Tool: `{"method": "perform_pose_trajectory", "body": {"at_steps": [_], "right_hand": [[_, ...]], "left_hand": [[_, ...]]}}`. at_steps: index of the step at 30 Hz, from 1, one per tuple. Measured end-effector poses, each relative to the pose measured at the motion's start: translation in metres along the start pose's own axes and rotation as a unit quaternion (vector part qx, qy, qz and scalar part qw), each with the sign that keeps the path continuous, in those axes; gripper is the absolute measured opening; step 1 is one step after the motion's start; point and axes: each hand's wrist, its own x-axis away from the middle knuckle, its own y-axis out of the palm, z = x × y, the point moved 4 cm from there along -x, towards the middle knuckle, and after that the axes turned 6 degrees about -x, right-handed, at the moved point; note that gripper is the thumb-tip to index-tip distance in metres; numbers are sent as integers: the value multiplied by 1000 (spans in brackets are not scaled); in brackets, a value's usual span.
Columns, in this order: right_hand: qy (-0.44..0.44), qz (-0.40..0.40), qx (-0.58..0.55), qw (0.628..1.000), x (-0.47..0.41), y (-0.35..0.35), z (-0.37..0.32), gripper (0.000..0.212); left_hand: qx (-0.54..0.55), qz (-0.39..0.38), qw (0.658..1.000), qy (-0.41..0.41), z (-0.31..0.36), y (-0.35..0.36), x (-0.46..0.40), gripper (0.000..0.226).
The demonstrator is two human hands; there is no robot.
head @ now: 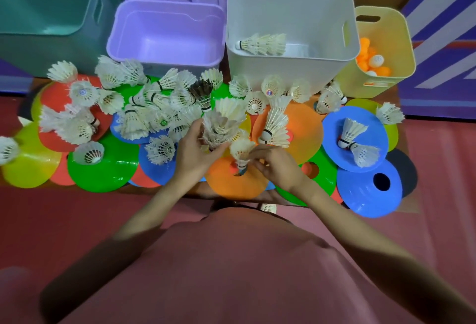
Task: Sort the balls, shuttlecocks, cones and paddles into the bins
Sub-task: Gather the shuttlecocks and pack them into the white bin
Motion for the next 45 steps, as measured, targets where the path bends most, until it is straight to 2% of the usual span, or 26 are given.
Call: {"method": "perform_pose_trajectory", "body": {"at_steps": [3,7,10,12,15,20,26,30,34,39,45], "right_hand": [[24,166,-65,984,10,-38,-7,11],[45,399,-128,907,21,-91,-21,10],[29,463,-151,873,16,-117,-31,8],[5,458,-159,874,8,-127,-35,7],[-5,410,-168,896,-5,-133,-33,6],[-12,365,-139,921,-22,-145,-14,9],[14,432,-106,896,-45,-196,21,12],[33,450,-90,888,-71,-235,56,13],[68,413,-51,907,-100,-257,99,17],[91,364,4,927,-133,-270,144,21],[146,294,56,943,-170,-274,186,18]], "left_hand": [[-13,7,1000,6,5,-1,-4,53],[-16,3,999,36,20,4,-15,48],[-27,-11,998,52,26,13,-25,50],[-38,-15,998,56,30,19,-35,54],[-40,-25,996,72,43,27,-50,62],[-46,-18,990,130,81,36,-85,62],[-86,5,983,165,125,49,-150,64],[-117,-45,970,207,152,73,-217,63],[-104,-102,974,171,155,113,-280,59],[-121,-164,972,116,152,166,-337,41],[-102,-225,966,77,126,207,-387,46]]}}
